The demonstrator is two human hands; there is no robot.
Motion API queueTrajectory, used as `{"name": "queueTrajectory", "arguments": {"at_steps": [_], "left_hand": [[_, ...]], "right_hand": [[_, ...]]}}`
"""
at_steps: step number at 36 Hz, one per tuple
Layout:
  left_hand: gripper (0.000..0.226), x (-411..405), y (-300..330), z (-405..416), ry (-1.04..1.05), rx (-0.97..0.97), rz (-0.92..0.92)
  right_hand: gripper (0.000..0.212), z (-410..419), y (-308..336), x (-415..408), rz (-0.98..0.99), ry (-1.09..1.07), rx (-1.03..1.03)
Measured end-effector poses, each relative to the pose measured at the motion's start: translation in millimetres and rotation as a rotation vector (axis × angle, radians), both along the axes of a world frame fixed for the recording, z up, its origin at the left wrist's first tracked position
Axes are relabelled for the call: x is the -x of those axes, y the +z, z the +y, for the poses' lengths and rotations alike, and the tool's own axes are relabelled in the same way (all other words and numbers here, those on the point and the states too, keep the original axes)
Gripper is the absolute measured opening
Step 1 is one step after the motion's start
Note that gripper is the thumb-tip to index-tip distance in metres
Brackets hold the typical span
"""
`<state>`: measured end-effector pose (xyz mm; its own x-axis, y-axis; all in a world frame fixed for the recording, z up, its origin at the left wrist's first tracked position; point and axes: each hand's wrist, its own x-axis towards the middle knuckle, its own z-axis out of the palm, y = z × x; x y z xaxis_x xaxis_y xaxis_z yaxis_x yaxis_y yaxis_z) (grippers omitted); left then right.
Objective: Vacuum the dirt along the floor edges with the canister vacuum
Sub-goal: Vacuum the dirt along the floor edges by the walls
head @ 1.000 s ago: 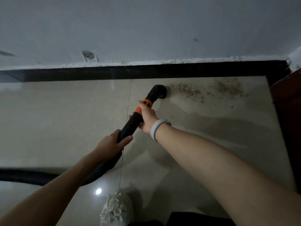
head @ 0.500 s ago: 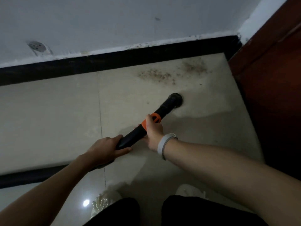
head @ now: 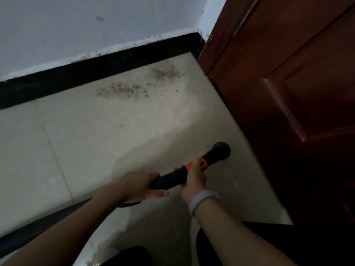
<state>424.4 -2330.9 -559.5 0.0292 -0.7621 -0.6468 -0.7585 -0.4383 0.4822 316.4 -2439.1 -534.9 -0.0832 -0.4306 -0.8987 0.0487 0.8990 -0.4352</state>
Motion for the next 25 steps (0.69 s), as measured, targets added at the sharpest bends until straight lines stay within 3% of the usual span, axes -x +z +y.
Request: {"name": "queueTrajectory", "arguments": {"at_steps": [4,10,21,25], "left_hand": [[0.048,1,1,-17,0.019,0.02,0.007],[0.048,-8,3,-27,0.129,0.071,-0.049],[0.034,-30,-18,103,0.543,0.012,-0.069],[0.037,-32,-10,121,0.454,-0.067,-0.056]], "right_hand": [[0.027,-18,1,-1,0.001,-0.032,0.026],[0.02,-38,1,-22,-0.005,0.148,0.093],[0.023,61,-24,-91,-0.12,0.491,0.13],[0.019,87,-27,-78,-0.138,0.436,0.083]]}}
